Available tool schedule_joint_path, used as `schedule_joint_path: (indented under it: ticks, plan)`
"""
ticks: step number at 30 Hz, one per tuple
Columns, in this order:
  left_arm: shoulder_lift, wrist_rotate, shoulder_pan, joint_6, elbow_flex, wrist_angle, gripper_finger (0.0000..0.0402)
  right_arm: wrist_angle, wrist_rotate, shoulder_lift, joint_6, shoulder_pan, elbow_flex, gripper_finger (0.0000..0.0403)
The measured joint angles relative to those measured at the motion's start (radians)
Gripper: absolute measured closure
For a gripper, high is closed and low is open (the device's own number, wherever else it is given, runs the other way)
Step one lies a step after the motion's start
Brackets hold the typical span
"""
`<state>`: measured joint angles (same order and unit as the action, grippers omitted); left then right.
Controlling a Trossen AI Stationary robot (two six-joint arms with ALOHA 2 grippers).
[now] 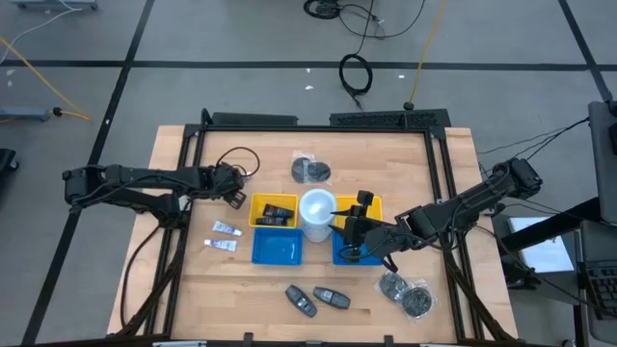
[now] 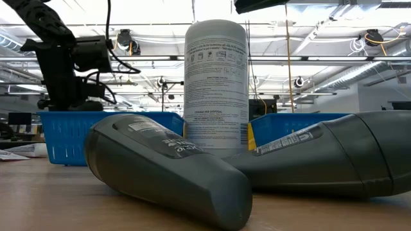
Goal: Pick & Place Travel size toiletries
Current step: Put the toothpaste into the right blue bin
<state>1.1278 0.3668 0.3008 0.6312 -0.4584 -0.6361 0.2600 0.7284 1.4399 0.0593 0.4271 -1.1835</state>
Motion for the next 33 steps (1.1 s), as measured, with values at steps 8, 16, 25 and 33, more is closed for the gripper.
schedule_joint_path:
  ticks: [8, 16, 25, 33]
  plan:
    - [0.0, 0.001, 0.0, 0.006, 0.032, 0.018, 0.0227, 0.0, 0.0, 0.0, 0.0, 0.0, 0.0, 0.0261]
    - [0.0, 0.002, 0.0, -0.01, 0.041, 0.089, 0.0227, -0.001, 0.0, 0.0, 0.0, 0.0, 0.001, 0.0261]
    - [0.0, 0.007, 0.0, -0.008, 0.041, 0.088, 0.0265, -0.028, 0.0, 0.0, 0.0, -0.001, 0.053, 0.0261]
    - [0.0, 0.005, 0.0, -0.013, 0.04, 0.088, 0.0391, -0.137, 0.0, 0.0, -0.051, -0.001, 0.081, 0.0261]
